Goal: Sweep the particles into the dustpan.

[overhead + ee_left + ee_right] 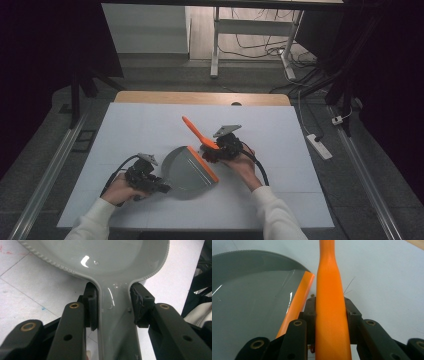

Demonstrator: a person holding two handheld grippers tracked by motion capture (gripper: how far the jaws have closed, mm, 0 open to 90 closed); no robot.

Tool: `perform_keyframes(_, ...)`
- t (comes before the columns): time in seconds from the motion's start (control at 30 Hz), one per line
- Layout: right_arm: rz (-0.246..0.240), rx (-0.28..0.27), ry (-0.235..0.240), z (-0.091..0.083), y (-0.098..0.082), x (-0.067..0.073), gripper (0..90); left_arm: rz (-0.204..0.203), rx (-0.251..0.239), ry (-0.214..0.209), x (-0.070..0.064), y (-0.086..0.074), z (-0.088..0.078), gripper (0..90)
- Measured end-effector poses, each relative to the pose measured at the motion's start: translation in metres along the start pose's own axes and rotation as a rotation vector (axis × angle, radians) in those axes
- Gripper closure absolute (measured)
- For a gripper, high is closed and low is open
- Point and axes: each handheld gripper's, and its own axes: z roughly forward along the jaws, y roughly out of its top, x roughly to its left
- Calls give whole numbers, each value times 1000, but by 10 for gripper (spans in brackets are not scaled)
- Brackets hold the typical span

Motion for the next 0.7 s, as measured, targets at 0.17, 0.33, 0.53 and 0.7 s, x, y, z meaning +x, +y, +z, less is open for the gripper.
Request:
perform_keyframes(0.17,5,-7,8,1,0,2,698,0,0,0,0,0,0,613)
perform_keyframes(0.33,2,-26,11,4,1,5,698,0,0,-1,0,0,0,613)
perform_keyframes(0.53,1,-39,24,6,1,9,698,-1,5,-3,1,0,1,613)
perform_keyframes(0.7,0,-45,45,7,2,11,699,-2,4,-5,1,0,1,613)
